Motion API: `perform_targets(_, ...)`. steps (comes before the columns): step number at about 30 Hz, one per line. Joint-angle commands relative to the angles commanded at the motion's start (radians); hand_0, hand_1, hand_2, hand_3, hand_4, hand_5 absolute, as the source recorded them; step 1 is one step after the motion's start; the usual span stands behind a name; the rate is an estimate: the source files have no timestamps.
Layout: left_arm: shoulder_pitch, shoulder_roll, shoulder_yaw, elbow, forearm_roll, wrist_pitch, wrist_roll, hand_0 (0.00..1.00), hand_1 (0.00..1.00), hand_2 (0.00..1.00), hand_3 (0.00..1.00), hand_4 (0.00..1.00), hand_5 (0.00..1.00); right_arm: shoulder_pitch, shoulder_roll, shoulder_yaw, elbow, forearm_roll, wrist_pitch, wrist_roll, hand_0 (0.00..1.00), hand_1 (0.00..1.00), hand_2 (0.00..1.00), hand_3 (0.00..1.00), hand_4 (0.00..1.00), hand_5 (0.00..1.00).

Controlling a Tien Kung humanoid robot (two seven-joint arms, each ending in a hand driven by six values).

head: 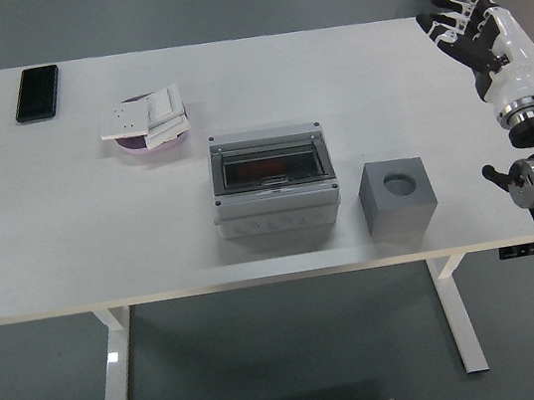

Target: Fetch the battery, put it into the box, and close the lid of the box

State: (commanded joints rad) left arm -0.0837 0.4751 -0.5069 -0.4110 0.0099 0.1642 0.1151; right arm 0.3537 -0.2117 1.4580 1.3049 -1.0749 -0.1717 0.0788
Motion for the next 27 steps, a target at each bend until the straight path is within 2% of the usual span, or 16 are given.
perform_targets(16,-0.019,0.018,-0.011,-0.002,0.028,-0.002,0.013,0.580,0.731,0.644,0.600,0.712,0.243,-0.009,0.003,0.014,0.017,0.002,-0.012,0.012,0.780,0.736,0.754,0.804,0.928,0.249)
perform_targets(27,-0.013,0.011,0.005,0.001,-0.003,-0.004,-0.002,0.579,0.731,0.642,0.599,0.712,0.243,-0.014,0.019,-0.012,0.010,0.010,-0.012,0.014,0.776,0.732,0.747,0.796,0.934,0.278)
